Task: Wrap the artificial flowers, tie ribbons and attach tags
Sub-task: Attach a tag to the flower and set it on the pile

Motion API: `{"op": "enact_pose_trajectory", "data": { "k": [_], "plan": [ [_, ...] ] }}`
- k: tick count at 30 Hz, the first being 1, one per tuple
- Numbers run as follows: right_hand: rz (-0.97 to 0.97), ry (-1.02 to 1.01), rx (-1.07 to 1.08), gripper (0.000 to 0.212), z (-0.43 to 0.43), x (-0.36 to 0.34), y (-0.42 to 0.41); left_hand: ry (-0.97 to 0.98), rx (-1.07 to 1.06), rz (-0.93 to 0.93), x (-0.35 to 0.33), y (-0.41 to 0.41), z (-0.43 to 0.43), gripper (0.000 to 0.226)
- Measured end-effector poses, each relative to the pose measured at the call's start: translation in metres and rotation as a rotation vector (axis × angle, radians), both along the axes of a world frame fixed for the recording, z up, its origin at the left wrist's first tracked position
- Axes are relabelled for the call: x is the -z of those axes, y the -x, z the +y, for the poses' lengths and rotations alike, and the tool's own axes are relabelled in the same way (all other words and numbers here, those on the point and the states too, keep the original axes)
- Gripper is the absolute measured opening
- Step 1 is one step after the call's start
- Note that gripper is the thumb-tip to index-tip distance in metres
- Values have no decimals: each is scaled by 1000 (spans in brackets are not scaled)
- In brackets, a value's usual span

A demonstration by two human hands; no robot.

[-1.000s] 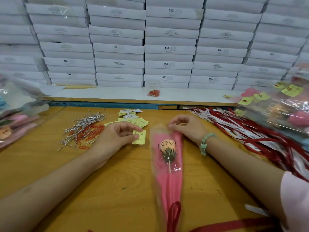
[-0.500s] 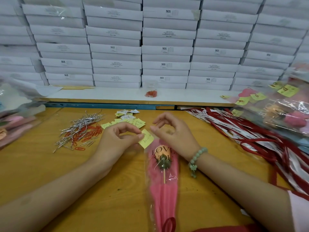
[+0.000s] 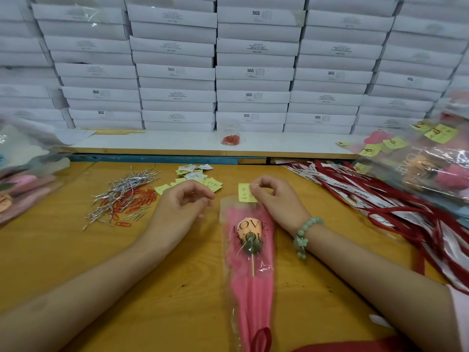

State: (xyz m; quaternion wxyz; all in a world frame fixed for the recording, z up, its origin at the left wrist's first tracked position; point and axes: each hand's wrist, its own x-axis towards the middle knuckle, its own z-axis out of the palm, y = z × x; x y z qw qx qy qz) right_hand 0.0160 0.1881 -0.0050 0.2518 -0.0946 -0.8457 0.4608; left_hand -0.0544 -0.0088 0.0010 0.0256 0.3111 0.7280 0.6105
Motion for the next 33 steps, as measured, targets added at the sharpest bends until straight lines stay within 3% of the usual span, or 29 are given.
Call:
{"op": "enact_pose_trajectory", "data": {
  "k": [6,10,12,23,28,33],
  "plan": [
    [-116,-27,30,20,2,2,3,218,-236,193,-19,44,-19,22],
    [-106,-5,19,14,1,2,2,708,-282,462,-29,77,-46,10],
    [-104,-2,21,12,1,2,1,853,-286,480,-33,85,-57,12],
    [-89,4,5,12,4,5,4,1061,-263,542,-29,94,-68,11],
    [-85,5,4,12,5,7,4,1032,-316,617,-20,94,-67,5],
    [-76,15,-9,14,5,7,4,1055,-327,619,-23,91,-67,17]
  ]
}}
